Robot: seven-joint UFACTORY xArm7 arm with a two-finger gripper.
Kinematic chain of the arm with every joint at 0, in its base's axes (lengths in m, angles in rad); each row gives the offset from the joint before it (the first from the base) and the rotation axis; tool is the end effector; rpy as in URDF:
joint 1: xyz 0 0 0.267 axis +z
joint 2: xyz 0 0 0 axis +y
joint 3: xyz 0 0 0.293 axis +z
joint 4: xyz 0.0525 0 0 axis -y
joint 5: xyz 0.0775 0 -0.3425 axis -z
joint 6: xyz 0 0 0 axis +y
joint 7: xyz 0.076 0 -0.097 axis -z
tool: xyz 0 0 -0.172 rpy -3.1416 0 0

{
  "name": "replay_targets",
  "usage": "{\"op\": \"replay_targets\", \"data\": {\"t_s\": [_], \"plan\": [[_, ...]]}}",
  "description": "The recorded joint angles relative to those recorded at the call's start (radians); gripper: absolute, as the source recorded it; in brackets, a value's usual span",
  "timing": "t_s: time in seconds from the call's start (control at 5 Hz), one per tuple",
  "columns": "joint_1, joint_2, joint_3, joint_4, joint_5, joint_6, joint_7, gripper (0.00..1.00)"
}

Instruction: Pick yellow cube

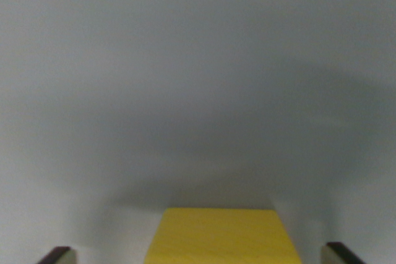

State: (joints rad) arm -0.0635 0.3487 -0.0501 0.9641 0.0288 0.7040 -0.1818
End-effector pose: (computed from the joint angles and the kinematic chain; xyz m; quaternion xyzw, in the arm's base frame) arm 0.4596 -0.0520 0.0150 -0.9987 -0.0238 0.0435 0.0067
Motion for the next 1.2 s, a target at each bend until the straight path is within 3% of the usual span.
{"op": "replay_targets", "data": {"t_s": [1.2], "plan": [[0.0002,-0.009,0.000,0.012,-0.0007,0.021,0.001,1.00]]}}
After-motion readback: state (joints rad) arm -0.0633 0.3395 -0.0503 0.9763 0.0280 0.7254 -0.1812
